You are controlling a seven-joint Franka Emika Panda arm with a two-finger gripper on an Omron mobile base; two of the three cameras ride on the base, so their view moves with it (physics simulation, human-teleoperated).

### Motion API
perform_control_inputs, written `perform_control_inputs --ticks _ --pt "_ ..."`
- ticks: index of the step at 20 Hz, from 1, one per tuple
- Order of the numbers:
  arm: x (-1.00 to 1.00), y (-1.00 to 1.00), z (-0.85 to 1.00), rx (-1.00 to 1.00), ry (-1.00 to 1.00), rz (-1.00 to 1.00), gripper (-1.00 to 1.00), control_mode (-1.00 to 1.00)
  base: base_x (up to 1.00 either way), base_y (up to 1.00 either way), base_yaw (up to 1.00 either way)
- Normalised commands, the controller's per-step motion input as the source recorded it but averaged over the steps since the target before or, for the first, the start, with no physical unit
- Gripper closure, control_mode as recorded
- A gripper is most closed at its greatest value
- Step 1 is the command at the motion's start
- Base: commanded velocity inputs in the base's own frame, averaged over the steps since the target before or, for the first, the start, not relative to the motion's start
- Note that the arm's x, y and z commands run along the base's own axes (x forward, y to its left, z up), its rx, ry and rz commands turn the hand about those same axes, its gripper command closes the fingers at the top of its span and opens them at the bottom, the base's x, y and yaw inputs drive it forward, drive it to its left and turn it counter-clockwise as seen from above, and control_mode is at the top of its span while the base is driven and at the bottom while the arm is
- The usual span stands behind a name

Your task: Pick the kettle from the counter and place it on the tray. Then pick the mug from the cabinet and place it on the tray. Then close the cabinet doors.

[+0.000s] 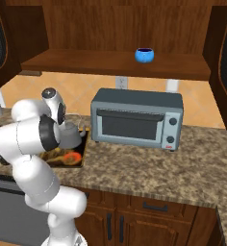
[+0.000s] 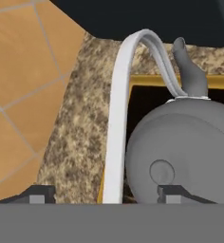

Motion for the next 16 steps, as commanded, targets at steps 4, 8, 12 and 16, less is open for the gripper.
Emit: perform_control_inputs --ticks 4,8,12,16 --pt "-0.27 0.00 -0.07 0.00 0.00 0.00 -1.00 -1.00 0.00 0.00 0.00" --pt "-0.35 -0.03 0.01 0.00 0.00 0.00 -1.00 -1.00 0.00 0.00 0.00" --pt "-0.30 -0.06 0.18 0.00 0.00 0.01 -1.00 -1.00 0.00 0.00 0.00" --pt "-0.38 -0.05 0.46 0.00 -0.05 0.00 -1.00 -1.00 0.00 0.00 0.00"
